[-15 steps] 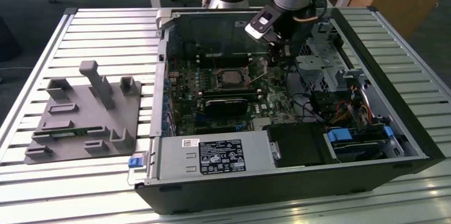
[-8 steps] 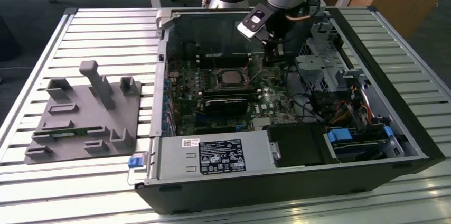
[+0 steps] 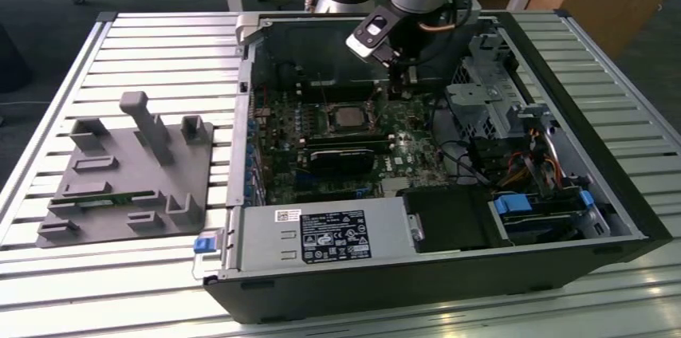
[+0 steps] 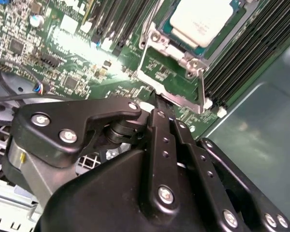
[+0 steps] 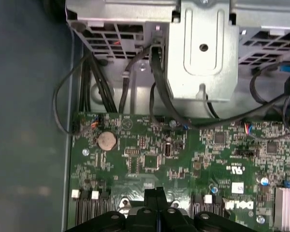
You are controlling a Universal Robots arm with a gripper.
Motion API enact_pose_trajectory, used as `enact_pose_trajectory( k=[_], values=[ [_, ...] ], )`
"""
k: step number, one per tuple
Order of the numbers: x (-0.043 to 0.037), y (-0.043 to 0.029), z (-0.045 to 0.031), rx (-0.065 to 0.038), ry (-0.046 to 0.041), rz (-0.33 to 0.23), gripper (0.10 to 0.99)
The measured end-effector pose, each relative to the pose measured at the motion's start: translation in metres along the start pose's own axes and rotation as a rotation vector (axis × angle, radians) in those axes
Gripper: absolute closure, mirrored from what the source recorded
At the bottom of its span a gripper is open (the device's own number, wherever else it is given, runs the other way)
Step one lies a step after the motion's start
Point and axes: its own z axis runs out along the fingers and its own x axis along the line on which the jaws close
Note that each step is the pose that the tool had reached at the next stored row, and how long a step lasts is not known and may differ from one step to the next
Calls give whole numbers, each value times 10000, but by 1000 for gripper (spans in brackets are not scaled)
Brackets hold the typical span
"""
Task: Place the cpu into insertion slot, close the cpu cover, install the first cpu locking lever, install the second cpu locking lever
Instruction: 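Close the cpu cover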
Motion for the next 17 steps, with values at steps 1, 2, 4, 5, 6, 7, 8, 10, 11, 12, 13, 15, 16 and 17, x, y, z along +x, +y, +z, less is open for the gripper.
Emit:
enact_pose_trajectory(
  k=[1,2,4,5,6,7,8,10,11,12,13,15,16,17],
  values=[
    [0,-10,0,0,-1,0,980],
    [1,-18,0,1,-1,0,980],
    [1,-33,-1,0,-1,0,980],
    [1,-39,-1,0,-1,0,980],
    [1,-45,-1,1,-1,0,980],
    [2,-53,-1,0,-1,0,980],
    [2,-62,-1,0,-1,1,980],
    [2,-77,-2,1,-1,0,980],
    [3,-85,-2,0,-1,0,980],
    [3,-93,-2,1,-1,0,980],
    [3,-99,-2,0,-1,0,980],
    [3,-107,-2,0,-1,0,980],
    [3,-111,-2,0,-1,0,980],
    [4,-119,-2,0,-1,0,980]
  ],
)
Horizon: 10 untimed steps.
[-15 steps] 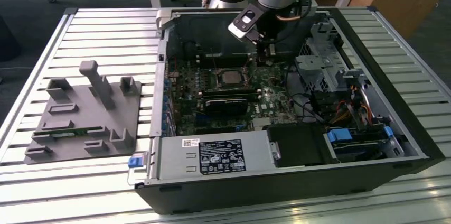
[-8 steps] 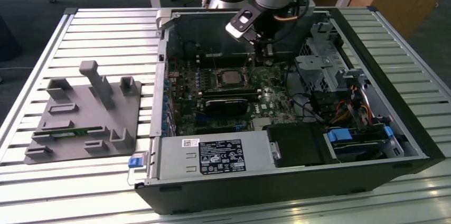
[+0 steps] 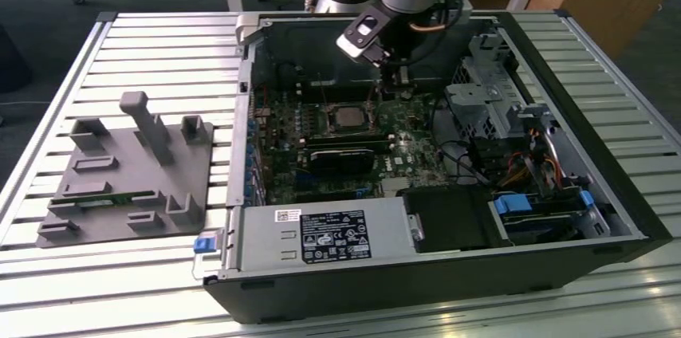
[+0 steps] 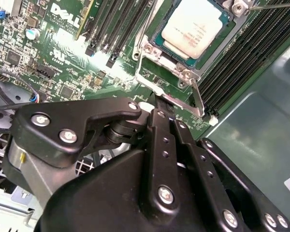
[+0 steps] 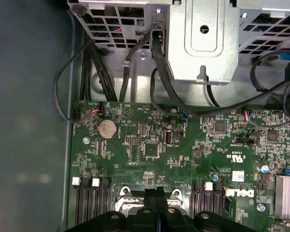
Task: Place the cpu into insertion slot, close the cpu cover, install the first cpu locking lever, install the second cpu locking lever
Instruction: 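Close the cpu cover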
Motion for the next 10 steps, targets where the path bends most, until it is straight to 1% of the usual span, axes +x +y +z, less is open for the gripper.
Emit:
enact_pose_trajectory(
  k=[10],
  values=[
    [2,-77,-1,0,0,1,980]
  ],
)
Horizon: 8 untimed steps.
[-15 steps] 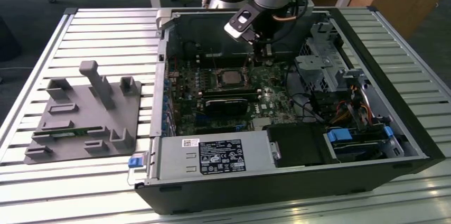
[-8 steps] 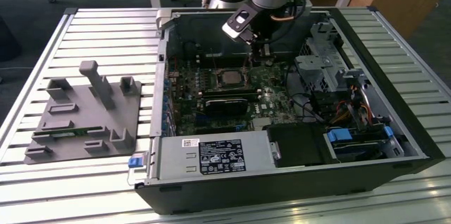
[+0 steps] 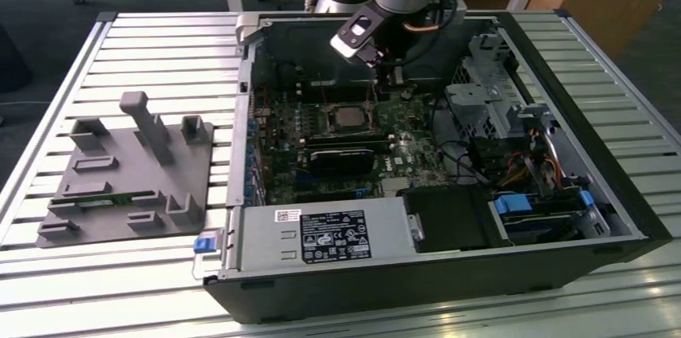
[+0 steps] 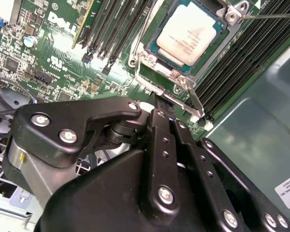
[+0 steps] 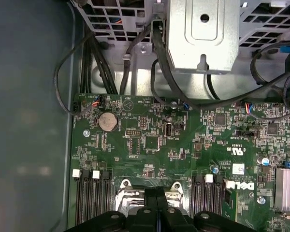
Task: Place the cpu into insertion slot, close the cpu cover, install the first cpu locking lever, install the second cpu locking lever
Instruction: 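Close the cpu cover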
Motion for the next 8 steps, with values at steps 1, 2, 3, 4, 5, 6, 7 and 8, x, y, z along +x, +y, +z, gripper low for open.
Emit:
enact_pose_trajectory(
  k=[1,2,3,4,5,6,7,8],
  values=[
    [0,-7,0,0,0,0,980],
    [0,-14,0,0,0,-1,980],
    [1,-21,0,0,0,-1,980],
    [1,-28,0,0,0,0,980],
    [1,-33,1,0,-1,0,980],
    [1,-38,1,0,-1,0,980],
    [1,-45,1,1,-1,0,980],
    [2,-52,2,1,-1,0,980]
  ],
)
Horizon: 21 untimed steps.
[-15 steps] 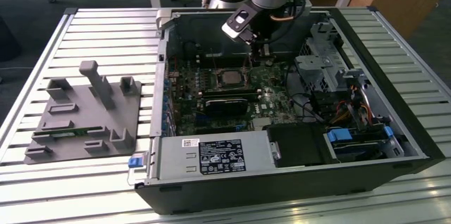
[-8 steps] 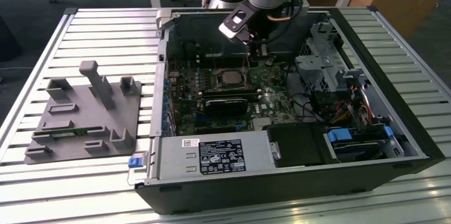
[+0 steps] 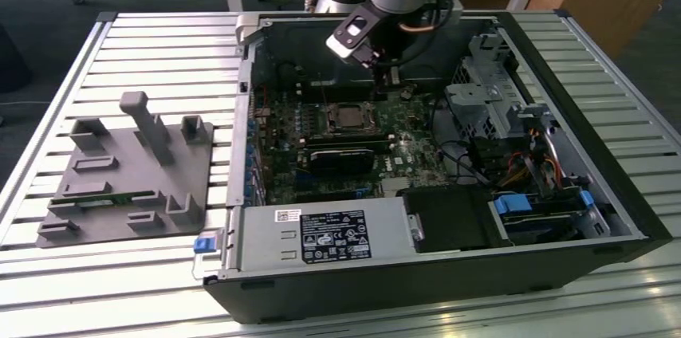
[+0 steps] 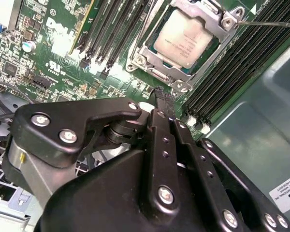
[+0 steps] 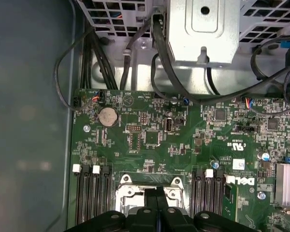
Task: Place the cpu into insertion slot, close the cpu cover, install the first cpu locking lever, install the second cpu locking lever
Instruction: 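Close the cpu cover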
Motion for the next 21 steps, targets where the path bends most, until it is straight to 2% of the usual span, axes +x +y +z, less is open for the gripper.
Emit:
enact_pose_trajectory(
  k=[9,16,21],
  values=[
    [1,-68,34,1,1,0,980],
    [-9,-129,150,114,4,3,980],
    [-6,-271,178,118,3,-7,980]
  ],
)
